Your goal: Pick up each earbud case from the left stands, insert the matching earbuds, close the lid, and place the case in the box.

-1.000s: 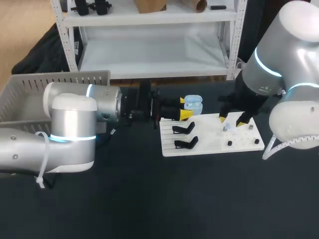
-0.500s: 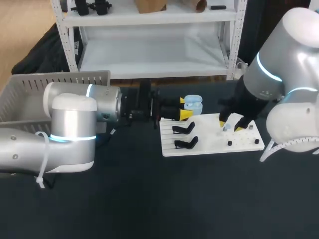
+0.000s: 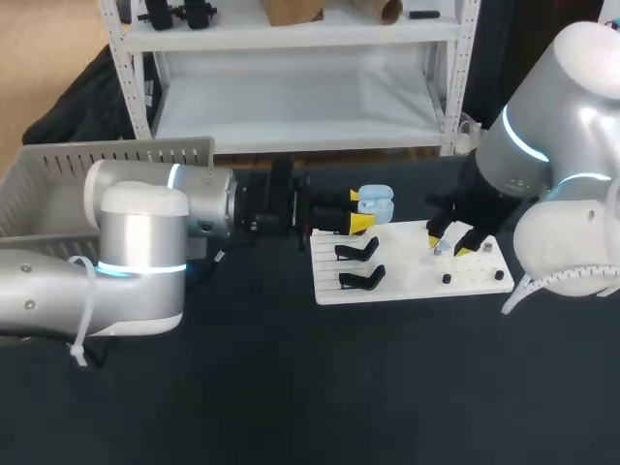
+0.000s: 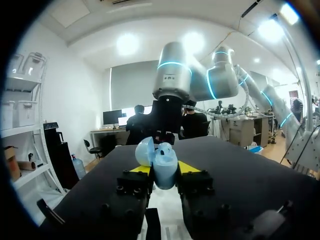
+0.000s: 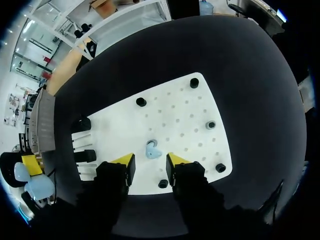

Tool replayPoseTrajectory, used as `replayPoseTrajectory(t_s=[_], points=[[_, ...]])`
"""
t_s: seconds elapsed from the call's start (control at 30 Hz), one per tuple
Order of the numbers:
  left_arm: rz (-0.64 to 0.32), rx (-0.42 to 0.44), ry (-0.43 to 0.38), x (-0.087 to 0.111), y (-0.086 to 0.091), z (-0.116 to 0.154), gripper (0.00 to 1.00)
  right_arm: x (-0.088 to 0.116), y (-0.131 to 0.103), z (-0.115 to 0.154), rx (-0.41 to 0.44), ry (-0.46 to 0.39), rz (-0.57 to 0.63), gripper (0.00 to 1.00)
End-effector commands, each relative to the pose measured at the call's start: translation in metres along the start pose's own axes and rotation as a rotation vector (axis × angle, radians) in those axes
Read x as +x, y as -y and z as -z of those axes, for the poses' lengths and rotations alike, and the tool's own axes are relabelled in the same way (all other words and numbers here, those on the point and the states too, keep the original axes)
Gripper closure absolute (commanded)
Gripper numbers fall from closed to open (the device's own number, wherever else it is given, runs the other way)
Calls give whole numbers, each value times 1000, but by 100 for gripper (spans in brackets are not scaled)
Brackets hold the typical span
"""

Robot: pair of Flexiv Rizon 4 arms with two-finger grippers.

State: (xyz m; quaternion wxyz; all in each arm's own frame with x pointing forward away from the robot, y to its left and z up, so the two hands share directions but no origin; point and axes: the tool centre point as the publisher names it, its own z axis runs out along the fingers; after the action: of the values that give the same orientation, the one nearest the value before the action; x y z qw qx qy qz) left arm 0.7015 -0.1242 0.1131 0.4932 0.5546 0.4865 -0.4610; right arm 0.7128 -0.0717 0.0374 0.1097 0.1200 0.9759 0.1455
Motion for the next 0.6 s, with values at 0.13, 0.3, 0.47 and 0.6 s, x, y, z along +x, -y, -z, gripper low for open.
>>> replayPoseTrajectory(t_s=[0.13, 0.3, 0.47, 0.6], points=[[-2, -2, 2, 1, 0, 0, 100, -2, 0, -4, 2, -4, -1, 64], [-2, -2, 2, 1, 0, 0, 100, -3, 0, -5, 8, -9, -5, 75], [-2, -2, 2, 1, 0, 0, 100, -4, 0, -5, 11, -14, -6, 75], [-2, -2, 2, 1, 0, 0, 100, -4, -1, -6, 12, -17, -6, 75]])
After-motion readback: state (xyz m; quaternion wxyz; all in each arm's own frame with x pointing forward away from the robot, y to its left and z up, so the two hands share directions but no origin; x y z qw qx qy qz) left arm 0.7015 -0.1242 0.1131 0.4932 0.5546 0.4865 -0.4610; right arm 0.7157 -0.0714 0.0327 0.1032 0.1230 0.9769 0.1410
